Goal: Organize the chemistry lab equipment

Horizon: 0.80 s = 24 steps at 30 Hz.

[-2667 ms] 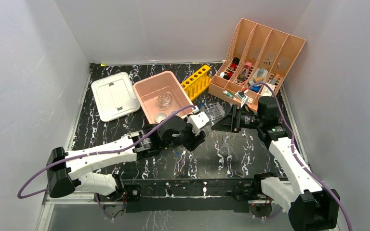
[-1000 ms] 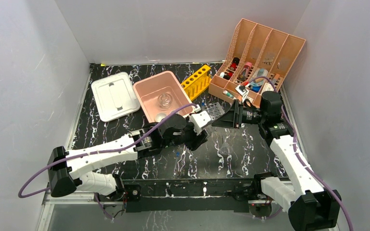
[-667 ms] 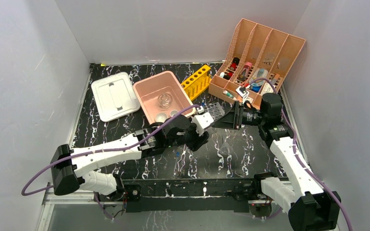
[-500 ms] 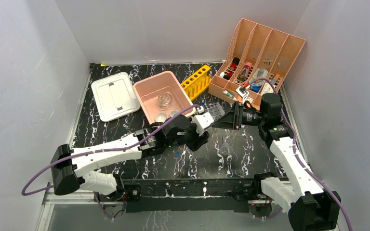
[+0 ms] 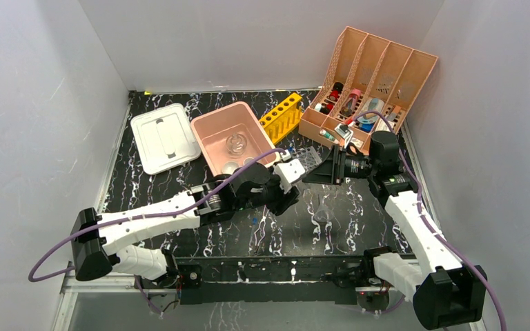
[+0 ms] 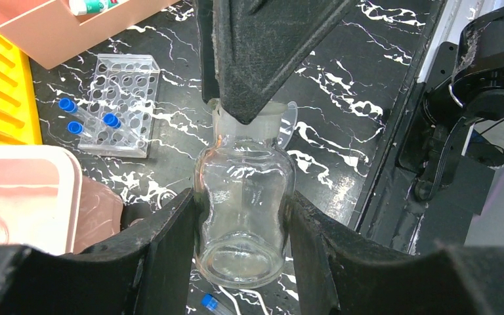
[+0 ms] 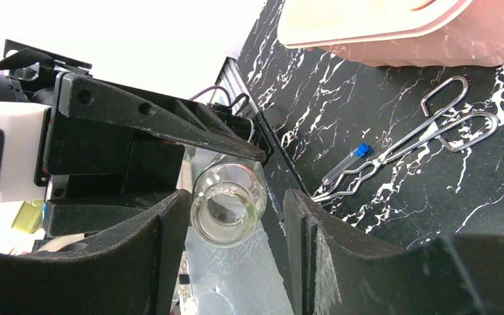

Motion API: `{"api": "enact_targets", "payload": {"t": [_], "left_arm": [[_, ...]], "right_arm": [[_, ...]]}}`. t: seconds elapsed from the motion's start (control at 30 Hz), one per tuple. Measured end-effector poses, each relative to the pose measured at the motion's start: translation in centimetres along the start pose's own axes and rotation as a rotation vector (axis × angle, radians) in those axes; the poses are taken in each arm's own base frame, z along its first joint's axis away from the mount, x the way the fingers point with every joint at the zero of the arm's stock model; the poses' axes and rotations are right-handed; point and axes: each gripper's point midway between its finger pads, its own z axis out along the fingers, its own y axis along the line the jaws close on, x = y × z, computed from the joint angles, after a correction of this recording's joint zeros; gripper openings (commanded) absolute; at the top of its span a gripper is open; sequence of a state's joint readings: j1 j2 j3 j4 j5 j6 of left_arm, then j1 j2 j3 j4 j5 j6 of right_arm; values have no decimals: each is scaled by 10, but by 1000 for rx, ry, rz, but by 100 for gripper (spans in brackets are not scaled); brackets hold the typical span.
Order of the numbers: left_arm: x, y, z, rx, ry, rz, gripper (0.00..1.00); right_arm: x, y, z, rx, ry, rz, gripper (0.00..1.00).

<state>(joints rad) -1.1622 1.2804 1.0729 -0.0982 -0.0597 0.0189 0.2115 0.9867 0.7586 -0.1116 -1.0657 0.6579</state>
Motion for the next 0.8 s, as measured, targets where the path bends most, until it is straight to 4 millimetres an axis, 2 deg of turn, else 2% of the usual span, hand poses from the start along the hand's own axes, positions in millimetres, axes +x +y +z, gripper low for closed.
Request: {"api": "enact_targets", "payload": {"t": [0.27, 0.4, 0.57, 0.7, 0.77, 0.8], "left_arm": [[-1, 0, 5, -4, -5, 4, 38], [1, 1, 11, -8, 1, 11, 38], [-4, 1, 14, -9, -4, 16, 38], [-4, 2, 14, -11, -4, 19, 38], [-4, 2, 14, -12, -4, 19, 40], [-4, 2, 14, -12, -3, 19, 44]], "right_arm": [[6, 6, -2, -37, 32, -8, 61], [8, 6, -2, -44, 40, -16, 56], [7, 5, -2, -41, 37, -23, 54], [7, 5, -2, -40, 37, -30, 48], [8, 4, -2, -39, 36, -32, 45], [8, 4, -2, -38, 36, -34, 44]]}}
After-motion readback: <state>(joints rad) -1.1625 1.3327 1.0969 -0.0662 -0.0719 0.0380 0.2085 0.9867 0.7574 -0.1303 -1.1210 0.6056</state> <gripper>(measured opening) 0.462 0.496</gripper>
